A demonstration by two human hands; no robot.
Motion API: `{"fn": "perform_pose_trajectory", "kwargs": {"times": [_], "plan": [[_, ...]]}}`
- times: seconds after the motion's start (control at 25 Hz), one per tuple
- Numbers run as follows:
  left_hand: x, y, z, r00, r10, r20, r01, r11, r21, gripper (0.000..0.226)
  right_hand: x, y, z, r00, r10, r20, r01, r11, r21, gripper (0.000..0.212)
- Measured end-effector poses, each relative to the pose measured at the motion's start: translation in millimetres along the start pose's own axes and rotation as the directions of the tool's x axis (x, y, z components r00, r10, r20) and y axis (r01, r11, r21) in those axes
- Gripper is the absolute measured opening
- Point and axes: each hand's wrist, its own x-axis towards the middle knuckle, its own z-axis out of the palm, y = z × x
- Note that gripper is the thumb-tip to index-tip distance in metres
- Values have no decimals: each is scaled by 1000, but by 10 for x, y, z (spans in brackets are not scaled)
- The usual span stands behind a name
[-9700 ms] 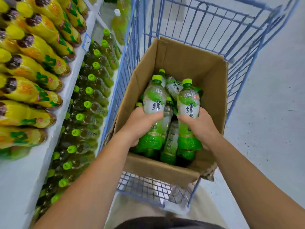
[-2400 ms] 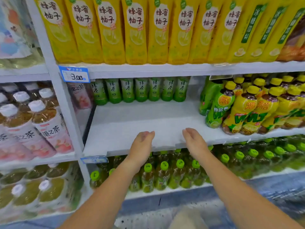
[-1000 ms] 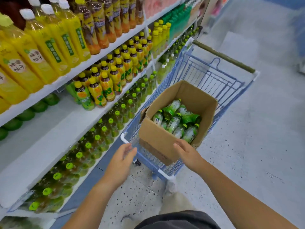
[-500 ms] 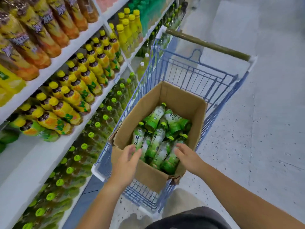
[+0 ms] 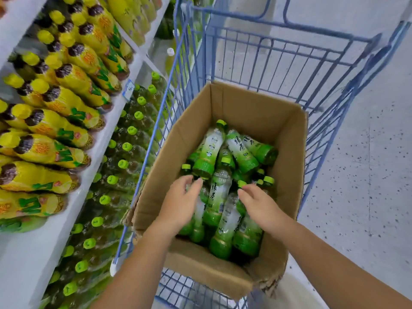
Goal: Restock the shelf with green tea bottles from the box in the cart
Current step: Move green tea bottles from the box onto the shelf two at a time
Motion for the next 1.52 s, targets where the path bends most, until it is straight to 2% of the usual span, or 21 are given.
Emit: {"fn": "perform_pose_trajectory", "kwargs": {"times": [0.16, 0.28, 0.44, 0.6, 0.72, 0.88, 1.0, 1.16, 1.28, 1.32, 1.44, 1.52], "plan": [[703, 7, 45, 996, 84, 18, -86, 988, 125, 82, 373, -5, 182, 997, -7, -76, 5, 1000, -27, 53], [1182, 35, 138, 991, 129, 37, -134, 954, 267, 69, 667, -40, 262, 985, -65, -159, 48, 993, -105, 52], [1662, 160, 252, 984, 174, 46, -178, 904, 388, 57, 986, -85, 328, 968, -97, -233, 29, 959, -281, 48], [1859, 270, 379, 987, 104, 123, -147, 896, 418, 50, 1087, -162, 358, 966, -46, -254, -52, 930, -363, 50], [1960, 356, 396, 985, 72, 158, -139, 873, 467, 35, 1127, -210, 370, 982, 79, -172, -144, 901, -410, 65], [2011, 419, 296, 976, -62, 210, -26, 920, 392, 42, 1213, -222, 390, 976, 184, -120, -220, 840, -496, 91], [1920, 370, 255, 968, -100, 232, 26, 953, 303, 44, 1269, -189, 382, 975, 187, -121, -220, 891, -398, 87], [1650, 313, 178, 991, -14, 135, -8, 986, 164, 36, 1268, -92, 272, 984, 136, -115, -150, 981, -123, 80], [1420, 274, 99, 997, 6, 71, -14, 993, 114, 34, 1231, -38, 260, 993, 43, -111, -48, 998, -51, 96], [1347, 265, 70, 998, -13, 67, 7, 996, 89, 35, 1212, -34, 270, 994, 15, -105, -18, 999, -33, 98], [1093, 222, 1, 996, -69, 49, 69, 998, 10, 53, 1115, -48, 301, 990, -106, -93, 115, 988, 101, 79], [883, 186, -51, 997, -59, 43, 61, 998, -25, 60, 1010, -62, 307, 983, -161, -84, 173, 969, 174, 82]]}}
